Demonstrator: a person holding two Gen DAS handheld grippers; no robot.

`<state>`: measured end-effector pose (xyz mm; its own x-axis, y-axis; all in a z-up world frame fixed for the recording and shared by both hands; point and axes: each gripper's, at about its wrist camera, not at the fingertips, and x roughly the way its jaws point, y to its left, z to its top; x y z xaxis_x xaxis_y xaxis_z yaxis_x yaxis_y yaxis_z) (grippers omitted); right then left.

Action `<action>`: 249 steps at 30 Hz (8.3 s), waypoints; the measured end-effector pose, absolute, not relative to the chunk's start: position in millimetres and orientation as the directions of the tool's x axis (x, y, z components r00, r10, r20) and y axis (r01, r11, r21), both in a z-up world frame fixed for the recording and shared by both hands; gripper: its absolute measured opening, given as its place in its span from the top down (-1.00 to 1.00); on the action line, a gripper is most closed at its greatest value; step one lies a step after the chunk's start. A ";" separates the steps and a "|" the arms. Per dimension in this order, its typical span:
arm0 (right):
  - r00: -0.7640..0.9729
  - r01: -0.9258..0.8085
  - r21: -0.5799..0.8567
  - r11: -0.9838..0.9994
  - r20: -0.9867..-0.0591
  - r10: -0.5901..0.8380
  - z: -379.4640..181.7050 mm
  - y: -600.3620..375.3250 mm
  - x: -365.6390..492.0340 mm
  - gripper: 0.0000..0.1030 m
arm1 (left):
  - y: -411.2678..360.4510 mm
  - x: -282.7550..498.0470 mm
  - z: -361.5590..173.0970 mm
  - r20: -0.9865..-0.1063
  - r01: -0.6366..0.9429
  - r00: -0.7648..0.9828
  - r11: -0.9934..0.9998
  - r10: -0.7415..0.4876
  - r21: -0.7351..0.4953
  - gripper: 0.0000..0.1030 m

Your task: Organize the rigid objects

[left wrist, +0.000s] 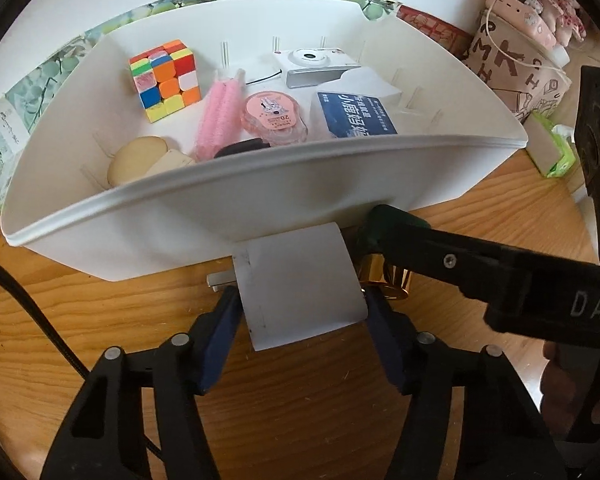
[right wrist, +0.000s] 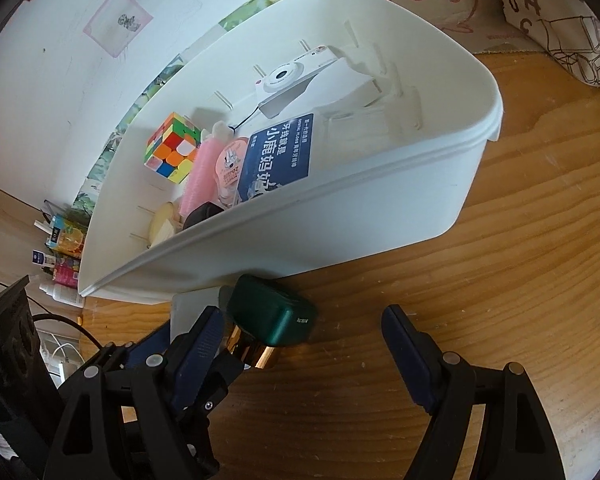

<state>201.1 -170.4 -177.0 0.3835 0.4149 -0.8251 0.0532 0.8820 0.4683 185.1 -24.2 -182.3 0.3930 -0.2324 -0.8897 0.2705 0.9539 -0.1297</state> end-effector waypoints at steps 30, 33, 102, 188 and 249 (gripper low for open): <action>0.391 -0.018 0.329 0.944 -0.867 0.309 -168.4 -133.8 201.5 -0.03 | 45.5 164.9 -171.3 -0.879 0.133 0.395 0.963 -0.268 -0.234 -0.25; 0.388 -0.032 0.322 0.946 -0.868 0.309 -166.2 -130.4 201.3 0.00 | 51.9 163.6 -167.6 -0.872 0.115 0.408 0.963 -0.271 -0.245 -0.25; 0.719 -0.286 0.335 0.898 -0.544 0.432 -77.8 -51.5 202.1 0.01 | 121.5 218.0 -3.8 -0.579 0.099 0.784 0.965 -0.225 -0.241 -0.19; 0.460 -0.120 0.280 0.953 -0.835 0.303 -74.8 -179.8 26.4 -0.99 | 37.4 22.6 -49.8 -0.872 -0.072 0.481 0.987 -0.092 -0.144 -0.98; 0.528 -0.188 0.218 0.958 -0.800 0.285 3.0 -165.6 87.1 -0.99 | 20.1 73.3 7.2 -0.709 0.015 0.697 0.991 -0.108 -0.136 -0.98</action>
